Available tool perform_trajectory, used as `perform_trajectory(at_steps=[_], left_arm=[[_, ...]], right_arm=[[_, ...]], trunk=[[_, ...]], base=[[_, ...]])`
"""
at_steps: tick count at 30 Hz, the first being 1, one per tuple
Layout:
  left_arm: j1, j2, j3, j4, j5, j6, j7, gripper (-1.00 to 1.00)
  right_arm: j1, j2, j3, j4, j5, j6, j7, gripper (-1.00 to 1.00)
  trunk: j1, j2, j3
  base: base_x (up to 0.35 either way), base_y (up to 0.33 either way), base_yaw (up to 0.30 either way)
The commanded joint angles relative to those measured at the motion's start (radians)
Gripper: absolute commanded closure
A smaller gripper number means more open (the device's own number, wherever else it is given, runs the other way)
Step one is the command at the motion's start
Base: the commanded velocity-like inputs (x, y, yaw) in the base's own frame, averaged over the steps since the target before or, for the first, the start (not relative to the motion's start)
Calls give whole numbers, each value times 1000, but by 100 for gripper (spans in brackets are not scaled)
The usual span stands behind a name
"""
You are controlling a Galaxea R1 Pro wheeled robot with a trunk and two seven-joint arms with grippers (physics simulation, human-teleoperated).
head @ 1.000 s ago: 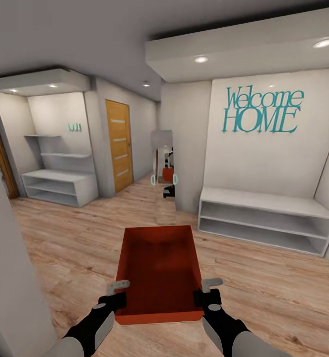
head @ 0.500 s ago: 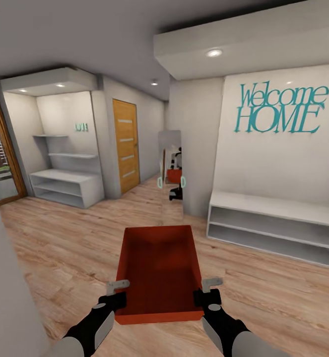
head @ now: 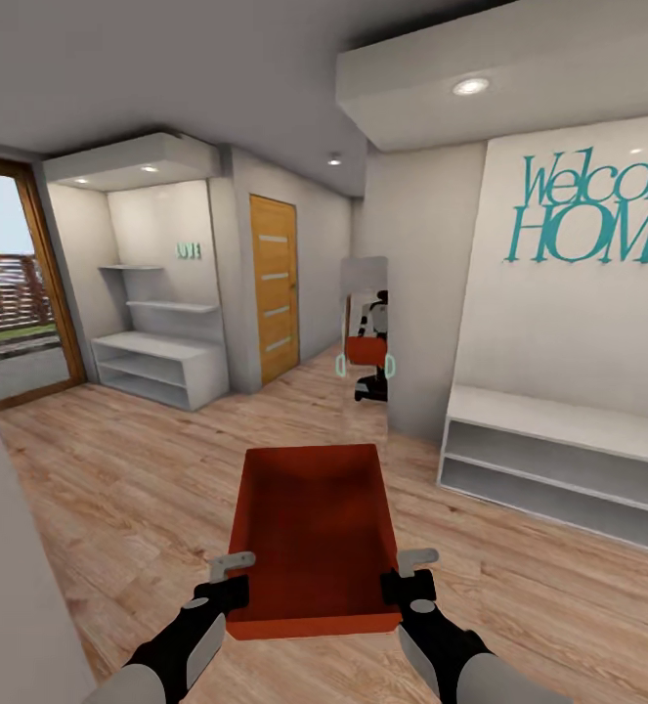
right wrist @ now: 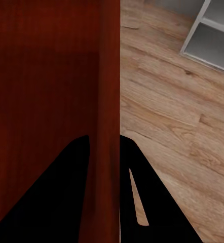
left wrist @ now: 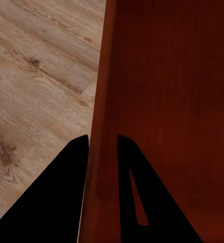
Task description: Move the two storage containers from the living room to the garage. In the garage, place one container on the floor and stack the other container on top of it (either order is fine).
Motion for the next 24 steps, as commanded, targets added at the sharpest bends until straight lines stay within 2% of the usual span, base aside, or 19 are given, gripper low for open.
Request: perform_trajectory(at_steps=[1,24], left_arm=[[0,46,-4,15,8,6,54,100],[0,46,-4,16,8,6,54,100]], right_arm=[[-2,-1,-18,-3,10,-14,-9,100],[-2,-1,-18,-3,10,-15,-9,100]], trunk=[[1,-1,-1],[1,-1,-1]], base=[[324,0,7],[324,0,1]])
